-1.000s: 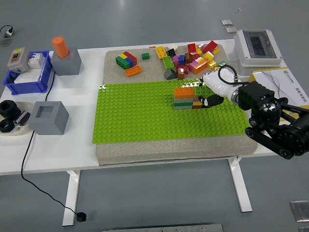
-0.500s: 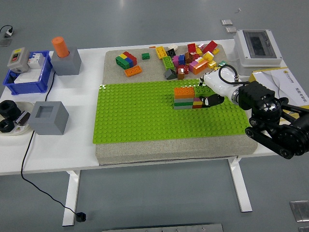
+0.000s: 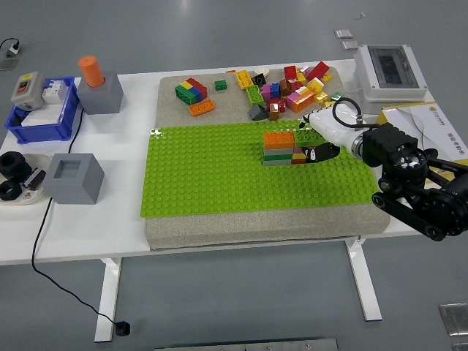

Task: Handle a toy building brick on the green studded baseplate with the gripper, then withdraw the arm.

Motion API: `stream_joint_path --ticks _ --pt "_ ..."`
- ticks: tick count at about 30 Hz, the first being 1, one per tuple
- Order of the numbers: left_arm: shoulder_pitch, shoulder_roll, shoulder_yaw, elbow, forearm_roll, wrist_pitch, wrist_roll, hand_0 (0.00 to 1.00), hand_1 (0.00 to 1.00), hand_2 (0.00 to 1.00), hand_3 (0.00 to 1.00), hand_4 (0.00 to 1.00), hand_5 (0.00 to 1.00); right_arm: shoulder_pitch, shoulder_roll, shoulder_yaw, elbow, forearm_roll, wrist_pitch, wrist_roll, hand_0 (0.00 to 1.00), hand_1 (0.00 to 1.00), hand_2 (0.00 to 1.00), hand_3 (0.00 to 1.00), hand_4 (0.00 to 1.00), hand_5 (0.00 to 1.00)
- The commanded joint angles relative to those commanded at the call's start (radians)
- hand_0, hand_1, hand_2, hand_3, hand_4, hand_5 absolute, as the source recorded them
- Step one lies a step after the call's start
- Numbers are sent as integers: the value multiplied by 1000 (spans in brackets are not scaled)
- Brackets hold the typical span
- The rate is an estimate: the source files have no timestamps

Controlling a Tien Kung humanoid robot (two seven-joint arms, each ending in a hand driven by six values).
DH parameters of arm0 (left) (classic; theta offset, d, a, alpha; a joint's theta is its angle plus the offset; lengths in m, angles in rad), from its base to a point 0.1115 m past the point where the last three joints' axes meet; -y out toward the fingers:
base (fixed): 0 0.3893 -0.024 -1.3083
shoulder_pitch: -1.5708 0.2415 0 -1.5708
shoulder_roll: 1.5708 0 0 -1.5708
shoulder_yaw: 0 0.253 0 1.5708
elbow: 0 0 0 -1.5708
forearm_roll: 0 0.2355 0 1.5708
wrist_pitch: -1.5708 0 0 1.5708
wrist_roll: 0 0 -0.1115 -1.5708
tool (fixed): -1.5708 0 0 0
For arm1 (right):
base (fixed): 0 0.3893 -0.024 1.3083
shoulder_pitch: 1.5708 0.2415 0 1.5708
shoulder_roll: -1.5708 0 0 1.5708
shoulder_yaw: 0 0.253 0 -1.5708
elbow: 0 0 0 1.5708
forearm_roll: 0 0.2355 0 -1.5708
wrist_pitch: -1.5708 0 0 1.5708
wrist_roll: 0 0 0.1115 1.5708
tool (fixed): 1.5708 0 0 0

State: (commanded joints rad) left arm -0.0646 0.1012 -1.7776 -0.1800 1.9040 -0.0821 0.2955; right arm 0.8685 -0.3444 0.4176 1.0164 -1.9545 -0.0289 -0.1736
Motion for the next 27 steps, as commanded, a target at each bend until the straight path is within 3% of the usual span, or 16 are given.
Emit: stream_joint_path --ticks 1,6,7,12,13,27 --pt "1 0 -1 0 1 0 0 806 822 772 552 590 377 -2 -5 5 13 13 0 0 833 813 855 750 958 546" --pt "3 -1 -2 0 3 -1 0 806 822 772 552 590 377 -35 -53 71 102 48 -1 -13 833 813 855 750 958 546" --pt "4 -1 1 0 -3 0 -1 806 822 771 553 588 372 -55 -74 97 132 44 -3 -20 837 818 864 738 998 631" --pt "6 -1 4 0 -11 2 -4 806 822 771 553 588 372 -114 -127 164 232 12 -2 -37 837 818 864 738 998 631" --pt "7 -1 4 0 -12 2 -5 806 822 771 551 589 375 -122 -131 168 242 8 -3 -38 843 816 849 623 998 661" --pt "6 0 0 0 -5 1 -8 807 822 772 549 590 378 -136 -88 149 203 -9 -14 -28 843 816 853 605 998 696"
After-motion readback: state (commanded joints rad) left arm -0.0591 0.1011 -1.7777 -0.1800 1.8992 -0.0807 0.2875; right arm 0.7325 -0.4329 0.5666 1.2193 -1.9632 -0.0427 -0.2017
